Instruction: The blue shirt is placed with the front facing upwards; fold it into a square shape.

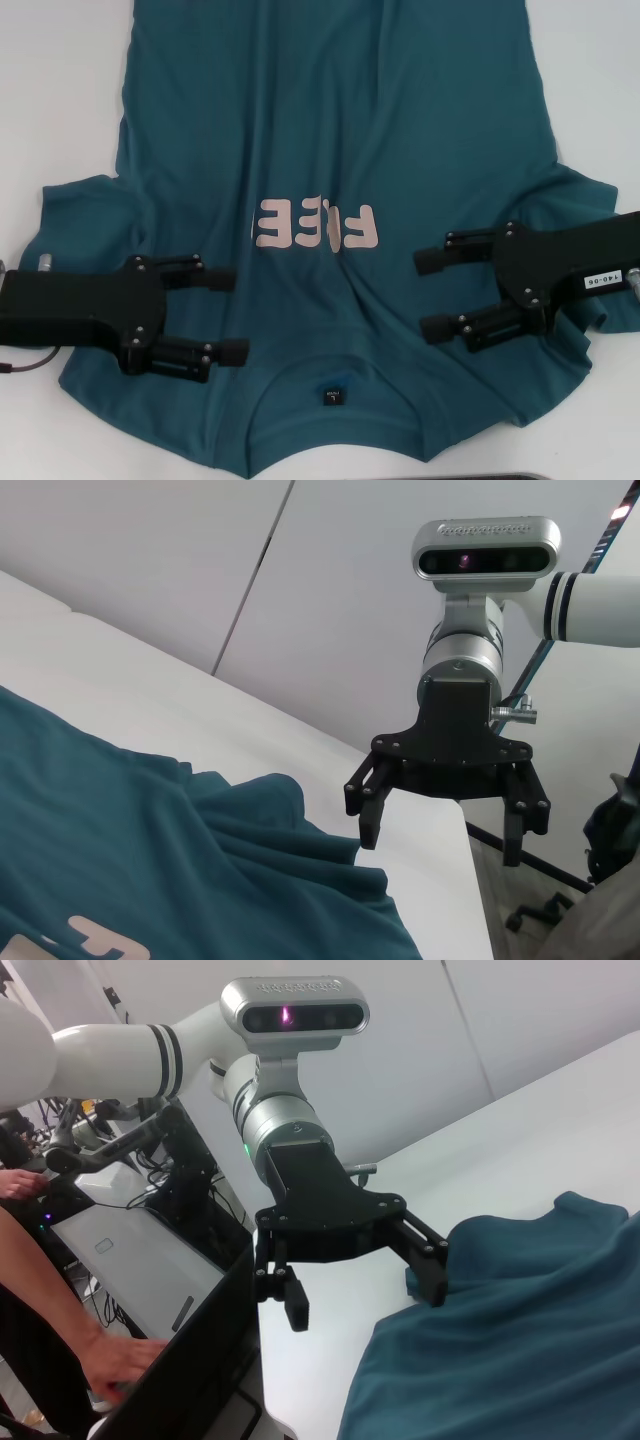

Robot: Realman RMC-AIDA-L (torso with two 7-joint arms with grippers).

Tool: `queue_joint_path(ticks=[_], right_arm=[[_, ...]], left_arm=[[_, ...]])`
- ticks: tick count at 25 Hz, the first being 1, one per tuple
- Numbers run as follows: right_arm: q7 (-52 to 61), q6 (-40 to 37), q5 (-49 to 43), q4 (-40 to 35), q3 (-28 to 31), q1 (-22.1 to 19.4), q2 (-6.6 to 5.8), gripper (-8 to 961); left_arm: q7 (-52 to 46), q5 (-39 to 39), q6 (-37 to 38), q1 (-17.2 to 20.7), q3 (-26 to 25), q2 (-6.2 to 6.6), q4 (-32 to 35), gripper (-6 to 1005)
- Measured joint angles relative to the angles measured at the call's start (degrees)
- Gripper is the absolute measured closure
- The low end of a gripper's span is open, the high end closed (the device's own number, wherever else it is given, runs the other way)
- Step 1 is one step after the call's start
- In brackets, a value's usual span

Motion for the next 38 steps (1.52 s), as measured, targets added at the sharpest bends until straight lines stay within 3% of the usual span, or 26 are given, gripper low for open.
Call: queue_joint_path(ticks=[15, 18, 20, 23, 28, 33, 34, 38], right_arm=[[0.10, -0.16, -0.01, 0.20, 0.00, 0.05, 0.00, 40], [0.54, -0.35, 0.09, 0.22, 0.05, 0.25, -0.01, 41], [1.87, -0.29, 0.14, 0.22, 0.08, 0.67, -0.09, 41], [5.35, -0.06, 0.16, 0.06, 0.26, 1.59, -0.21, 41], [14.14, 0.79, 0.18, -0.52, 3.57, 4.18, -0.27, 42], [21.78, 2.43, 0.17, -0.54, 7.40, 6.34, -0.63, 42], [22.79, 2.70, 0.17, -0.54, 7.81, 6.57, -0.73, 42], [26.52, 3.42, 0.17, -0.61, 9.16, 7.57, -1.08, 43]], left_arm=[[-0.18, 0.00, 0.64, 0.26, -0.54, 0.08, 0.00, 52], [-5.14, -0.38, 0.68, -0.21, -3.40, 0.06, -0.40, 52], [-14.35, -0.39, 0.29, -1.17, -5.96, 0.23, -1.41, 51], [-34.84, -0.32, -2.04, -2.98, -8.03, 1.71, -2.36, 55], [-57.77, -0.40, -7.78, -2.97, -14.53, 3.22, -0.53, 60], [-62.17, -0.31, -12.28, -0.88, -19.60, 4.33, 0.70, 70], [-64.11, -0.03, -15.11, 0.34, -20.60, 5.96, 2.32, 72], [-66.16, 0.44, -18.08, 1.87, -20.55, 8.42, 5.90, 84]])
